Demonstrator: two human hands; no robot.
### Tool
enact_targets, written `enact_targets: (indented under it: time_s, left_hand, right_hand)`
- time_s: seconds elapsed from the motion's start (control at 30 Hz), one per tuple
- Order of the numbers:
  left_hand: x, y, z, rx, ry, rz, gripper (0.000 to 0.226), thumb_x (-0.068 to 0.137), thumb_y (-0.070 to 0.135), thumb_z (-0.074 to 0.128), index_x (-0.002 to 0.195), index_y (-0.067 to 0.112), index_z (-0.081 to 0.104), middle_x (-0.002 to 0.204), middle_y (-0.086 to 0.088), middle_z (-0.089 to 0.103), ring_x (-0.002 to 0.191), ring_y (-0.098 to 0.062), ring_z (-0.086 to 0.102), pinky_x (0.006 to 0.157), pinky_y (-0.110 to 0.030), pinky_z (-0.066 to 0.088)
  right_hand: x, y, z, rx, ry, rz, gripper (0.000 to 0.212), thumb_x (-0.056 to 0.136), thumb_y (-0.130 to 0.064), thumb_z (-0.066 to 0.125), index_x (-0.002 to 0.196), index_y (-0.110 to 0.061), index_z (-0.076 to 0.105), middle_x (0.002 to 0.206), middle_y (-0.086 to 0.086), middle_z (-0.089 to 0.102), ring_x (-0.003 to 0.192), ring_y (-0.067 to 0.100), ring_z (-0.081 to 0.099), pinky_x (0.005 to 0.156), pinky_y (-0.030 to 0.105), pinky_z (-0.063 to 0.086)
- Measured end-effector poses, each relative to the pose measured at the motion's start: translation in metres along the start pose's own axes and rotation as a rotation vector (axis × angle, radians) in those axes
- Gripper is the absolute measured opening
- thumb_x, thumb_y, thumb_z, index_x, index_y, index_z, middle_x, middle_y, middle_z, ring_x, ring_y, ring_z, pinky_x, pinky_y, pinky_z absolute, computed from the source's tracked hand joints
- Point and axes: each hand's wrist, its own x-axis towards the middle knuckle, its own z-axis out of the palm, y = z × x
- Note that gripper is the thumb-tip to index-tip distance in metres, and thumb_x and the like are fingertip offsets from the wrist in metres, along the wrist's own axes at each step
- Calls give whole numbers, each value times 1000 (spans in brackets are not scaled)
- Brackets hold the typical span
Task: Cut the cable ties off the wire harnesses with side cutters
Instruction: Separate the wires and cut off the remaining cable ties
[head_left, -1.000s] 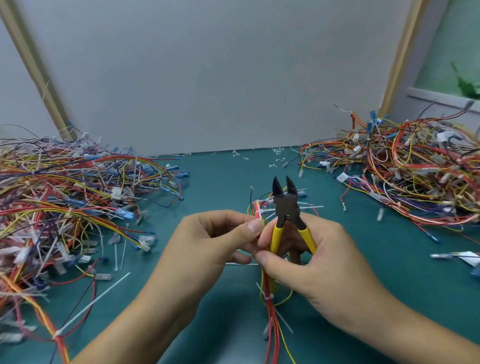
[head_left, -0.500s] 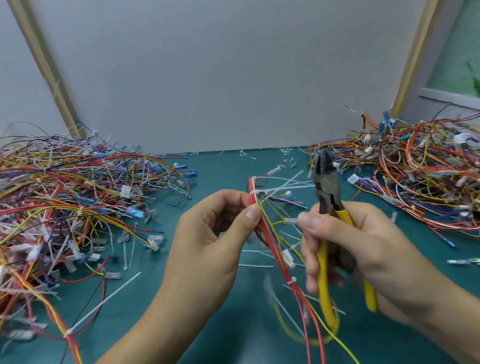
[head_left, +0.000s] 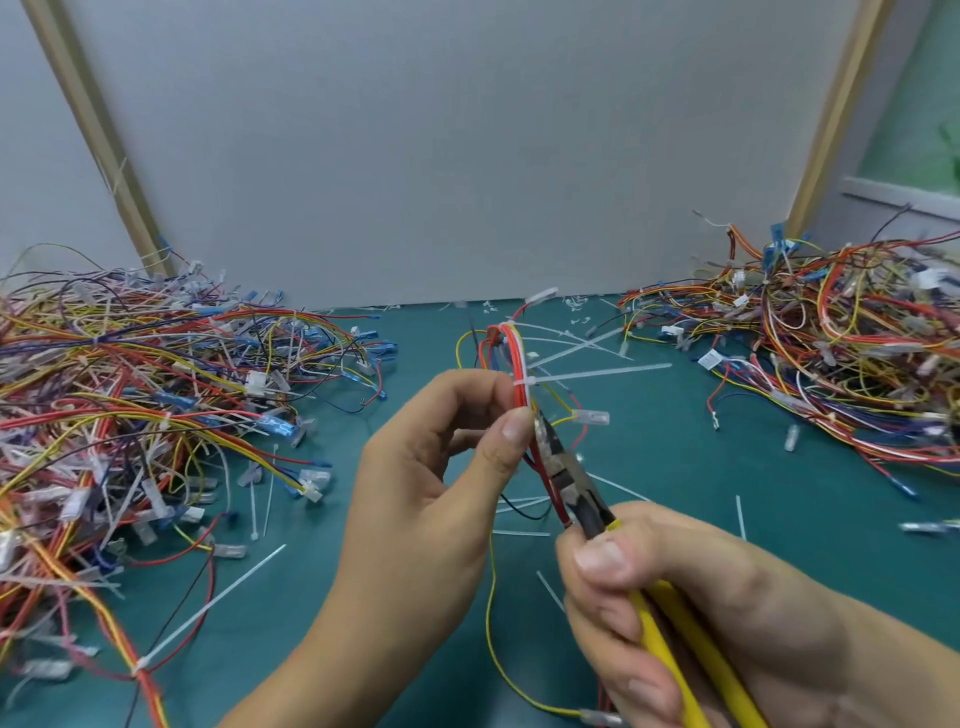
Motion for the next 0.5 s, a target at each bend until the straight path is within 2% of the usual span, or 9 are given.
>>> enact_targets:
  time_s: [0.13, 0.23, 0.5]
  left_hand:
    - [-2, 2, 2, -86, -32, -11, 6, 88, 14, 62, 88, 16, 69, 83, 6, 69, 78, -5, 63, 75, -15, 48]
    - [-3, 1, 3, -152, -72, -32, 6, 88, 12, 62, 89, 14, 68, 84, 2, 69, 79, -9, 64, 75, -18, 50]
    - [-3, -2, 3, -162, -89, -26, 4, 89, 17, 65, 92, 17, 68, 85, -4, 68, 81, -15, 63, 75, -21, 50]
  right_hand:
    - [-1, -2, 1, 48, -13, -57, 27, 93, -31, 59, 73, -13, 57, 59, 2, 62, 43, 13, 45, 42, 25, 41]
    - [-1, -3, 1, 36, -4, -88, 27, 92, -32, 60, 72, -15, 58, 57, 1, 61, 44, 13, 51, 38, 30, 30]
    - [-3, -2, 2, 8, 25, -109, 29, 87, -35, 64, 65, -17, 57, 51, -1, 56, 40, 13, 50, 35, 35, 13]
